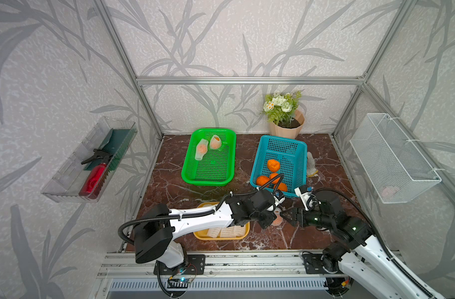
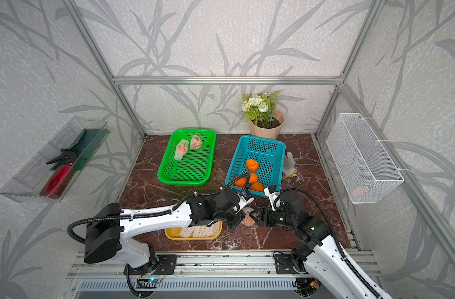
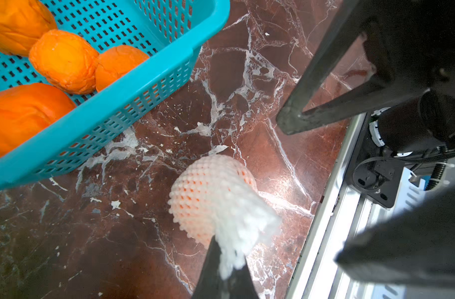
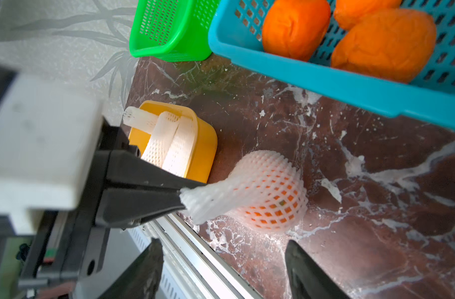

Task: Remove foam nets from oranges
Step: Remove the foam net from the orange.

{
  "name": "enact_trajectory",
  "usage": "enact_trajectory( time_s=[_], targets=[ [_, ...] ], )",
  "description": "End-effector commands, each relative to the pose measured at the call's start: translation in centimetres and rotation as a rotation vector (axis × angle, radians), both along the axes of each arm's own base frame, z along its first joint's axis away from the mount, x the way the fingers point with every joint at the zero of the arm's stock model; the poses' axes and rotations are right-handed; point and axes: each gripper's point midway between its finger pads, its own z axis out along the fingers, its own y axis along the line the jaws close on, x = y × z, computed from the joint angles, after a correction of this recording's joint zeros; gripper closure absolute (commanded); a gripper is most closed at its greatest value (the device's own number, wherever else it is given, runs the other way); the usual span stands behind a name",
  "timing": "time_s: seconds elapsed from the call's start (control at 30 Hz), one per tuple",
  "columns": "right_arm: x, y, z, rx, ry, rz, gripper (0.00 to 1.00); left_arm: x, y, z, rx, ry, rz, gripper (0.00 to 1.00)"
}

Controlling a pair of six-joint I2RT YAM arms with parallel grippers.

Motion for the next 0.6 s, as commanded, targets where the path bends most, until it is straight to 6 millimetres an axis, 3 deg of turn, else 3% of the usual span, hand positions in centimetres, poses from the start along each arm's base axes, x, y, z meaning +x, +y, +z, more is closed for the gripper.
enact_trajectory(
  time_s=[0.0,0.33,0.57],
  targets=[
    [-0.7,0.0,-1.0,-0.06,-0.093,0.092,0.25,-0.2,-0.4,-0.3,0.001,0.111,0.008,1.0],
    [-1.0,1.4,-4.4,-0.235,-0.205,0.18,0.21,0.0,-1.7,-2.3,0.038,0.373,0.015,1.0],
    [0.3,1.8,-5.5,-0.301,-0.278,0.163,0.2,0.1,-2.5,-1.9,0.001,0.416,0.025,1.0]
  ],
)
